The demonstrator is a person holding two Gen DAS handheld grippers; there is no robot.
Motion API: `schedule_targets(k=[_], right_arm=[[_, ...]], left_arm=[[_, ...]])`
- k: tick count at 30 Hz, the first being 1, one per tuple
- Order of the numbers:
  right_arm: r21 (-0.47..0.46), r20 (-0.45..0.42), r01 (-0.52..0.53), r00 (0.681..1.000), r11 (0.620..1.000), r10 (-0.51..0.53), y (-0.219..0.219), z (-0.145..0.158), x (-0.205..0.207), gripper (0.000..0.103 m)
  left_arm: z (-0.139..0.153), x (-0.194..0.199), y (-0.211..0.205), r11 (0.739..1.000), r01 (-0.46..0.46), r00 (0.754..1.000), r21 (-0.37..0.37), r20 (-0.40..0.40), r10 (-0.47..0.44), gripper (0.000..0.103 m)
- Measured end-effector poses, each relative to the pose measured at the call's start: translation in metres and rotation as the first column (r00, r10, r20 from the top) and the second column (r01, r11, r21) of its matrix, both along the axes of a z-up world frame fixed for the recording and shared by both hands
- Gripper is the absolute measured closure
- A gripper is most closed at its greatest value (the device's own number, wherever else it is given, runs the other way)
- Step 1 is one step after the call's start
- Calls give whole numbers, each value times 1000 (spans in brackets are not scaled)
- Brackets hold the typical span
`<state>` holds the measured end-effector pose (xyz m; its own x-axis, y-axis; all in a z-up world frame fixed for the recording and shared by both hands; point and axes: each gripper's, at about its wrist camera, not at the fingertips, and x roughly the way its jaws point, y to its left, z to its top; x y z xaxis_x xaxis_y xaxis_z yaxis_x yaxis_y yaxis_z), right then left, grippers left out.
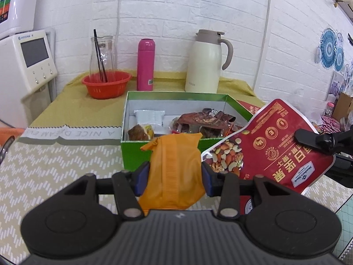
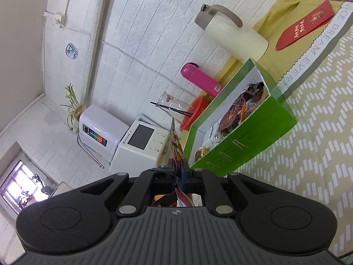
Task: Organize snacks
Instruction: 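Carry the orange snack and red nut bag over the green box, then lower both snacks into the green box and open both tools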
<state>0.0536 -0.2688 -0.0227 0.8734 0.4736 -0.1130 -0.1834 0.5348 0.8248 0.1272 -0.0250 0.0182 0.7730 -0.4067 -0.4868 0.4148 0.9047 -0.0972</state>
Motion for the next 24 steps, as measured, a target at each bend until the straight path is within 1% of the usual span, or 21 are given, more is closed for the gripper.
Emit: schedule_targets(k=[4,12,20,24], right_arm=[[7,12,8,1000,1000,-8,-4,5,4,92],[47,13,26,1000,999,-27,-13,5,14,92],[81,12,48,999,996,-49,-21,10,36,92],[89,15,59,998,994,-61,-25,14,51,92]], left_arm=[[6,5,-5,1000,-2,1000,5,22,2,61],[8,15,-14,1000,-2,1000,15,27,1,60],[8,37,-18,1000,-4,1000,23,9,4,59],[13,50,-23,999,-10,1000,31,23,9,59]])
